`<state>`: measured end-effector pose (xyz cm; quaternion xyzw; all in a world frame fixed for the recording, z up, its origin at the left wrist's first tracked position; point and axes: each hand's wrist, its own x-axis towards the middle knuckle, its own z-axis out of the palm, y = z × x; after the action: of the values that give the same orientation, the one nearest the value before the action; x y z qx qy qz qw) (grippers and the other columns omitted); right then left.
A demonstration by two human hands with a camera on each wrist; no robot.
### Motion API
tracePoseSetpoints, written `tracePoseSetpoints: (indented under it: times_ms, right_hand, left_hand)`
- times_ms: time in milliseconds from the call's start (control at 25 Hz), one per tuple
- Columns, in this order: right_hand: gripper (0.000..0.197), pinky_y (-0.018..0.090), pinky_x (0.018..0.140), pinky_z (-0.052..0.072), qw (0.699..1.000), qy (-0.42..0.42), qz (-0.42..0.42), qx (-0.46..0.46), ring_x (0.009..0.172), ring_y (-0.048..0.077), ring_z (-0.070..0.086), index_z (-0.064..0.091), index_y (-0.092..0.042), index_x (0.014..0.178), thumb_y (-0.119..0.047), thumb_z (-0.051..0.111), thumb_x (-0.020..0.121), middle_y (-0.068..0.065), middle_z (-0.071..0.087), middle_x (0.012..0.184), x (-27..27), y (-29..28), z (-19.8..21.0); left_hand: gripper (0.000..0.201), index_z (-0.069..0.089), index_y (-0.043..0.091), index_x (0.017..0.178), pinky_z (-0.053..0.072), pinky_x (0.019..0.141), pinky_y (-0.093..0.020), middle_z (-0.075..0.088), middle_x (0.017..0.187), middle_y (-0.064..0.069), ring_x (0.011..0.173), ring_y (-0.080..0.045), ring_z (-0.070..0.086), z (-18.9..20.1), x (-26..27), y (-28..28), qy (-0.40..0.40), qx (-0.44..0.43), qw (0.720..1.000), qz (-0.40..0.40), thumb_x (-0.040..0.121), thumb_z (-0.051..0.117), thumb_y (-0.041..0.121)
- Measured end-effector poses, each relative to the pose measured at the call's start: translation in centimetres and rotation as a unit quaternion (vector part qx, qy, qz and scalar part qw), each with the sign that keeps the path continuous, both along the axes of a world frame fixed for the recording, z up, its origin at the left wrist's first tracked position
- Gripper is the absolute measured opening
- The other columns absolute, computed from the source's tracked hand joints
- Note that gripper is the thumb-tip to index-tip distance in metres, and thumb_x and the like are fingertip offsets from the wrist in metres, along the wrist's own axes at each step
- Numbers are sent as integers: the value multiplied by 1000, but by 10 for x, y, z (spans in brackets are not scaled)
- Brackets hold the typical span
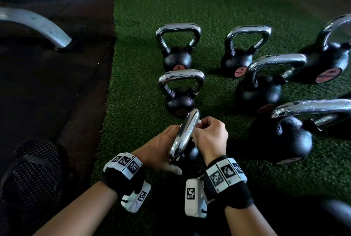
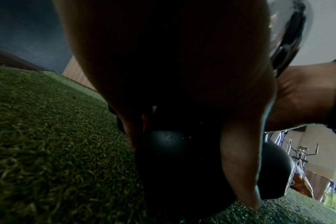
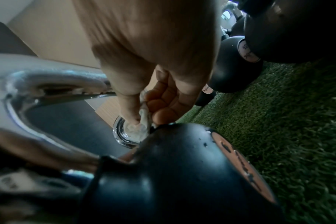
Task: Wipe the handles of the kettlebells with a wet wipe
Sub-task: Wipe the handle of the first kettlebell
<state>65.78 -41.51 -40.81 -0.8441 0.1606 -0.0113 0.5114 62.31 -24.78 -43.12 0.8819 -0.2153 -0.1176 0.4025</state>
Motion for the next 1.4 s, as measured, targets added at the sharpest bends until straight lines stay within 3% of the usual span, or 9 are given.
tracePoseSetpoints:
  times_ms: [200,360,440,520,680,840,1000,1200,1400]
  right_hand:
    - [26,11,52,38,992,-84,78,-46,64,5,62,62,-25,90,-21,80,72,-9,66,67,-2,-17,19]
    - [62,-1,68,38,923,-211,285,-151,69,-4,63,67,-29,128,-3,75,72,-13,70,73,8,-34,44]
    - [53,-1,81,39,908,-204,314,-187,90,4,69,71,-25,125,-4,74,77,-6,77,99,10,-35,52]
    - [49,14,92,49,906,-200,311,-207,100,14,70,73,-21,124,-7,74,77,1,77,108,6,-37,56]
    - [41,32,82,56,910,-179,288,-237,86,19,70,77,-16,110,-24,81,70,2,76,92,-13,-49,63]
    - [23,27,62,52,908,-198,261,-263,61,11,58,75,-14,87,-26,69,68,-9,60,67,-38,-53,58]
    - [27,32,67,55,910,-202,253,-258,66,18,61,78,-13,97,-12,72,71,-5,59,72,-45,-52,57]
    - [31,12,64,44,890,-89,342,-288,69,3,58,73,-33,108,-22,75,79,-12,60,76,-28,-59,100]
    - [26,12,59,40,848,-133,392,-332,65,-1,54,66,-29,92,-19,80,73,-10,58,66,44,-43,181]
  left_hand:
    - [132,17,28,158,37,118,-35,32,157,15,145,-3,33,13,-23,4,-53,56,996,52,54,85,74]
    - [96,39,35,147,54,95,-28,51,126,20,116,0,57,29,-48,4,-167,-18,975,144,67,82,67]
    - [84,43,35,147,56,86,-31,54,116,20,105,0,58,37,-52,1,-201,22,970,138,74,79,58]
    - [83,39,41,148,57,83,-32,54,113,22,104,0,58,46,-51,5,-209,84,966,125,75,73,58]
    - [78,30,59,145,55,82,-25,48,111,28,97,5,57,64,-33,29,-156,165,971,73,77,67,57]
    - [77,41,58,142,43,81,-14,49,103,26,90,6,54,70,-9,43,-143,150,977,43,80,81,35]
    - [73,47,54,139,39,78,-11,48,98,22,86,6,54,64,-11,42,-150,117,981,49,79,85,33]
    - [80,42,56,143,49,93,-19,58,111,23,107,-2,60,65,-5,67,-62,23,998,-7,72,80,64]
    - [73,56,54,127,58,91,-33,65,109,23,97,0,67,45,45,105,50,-18,992,116,62,73,80]
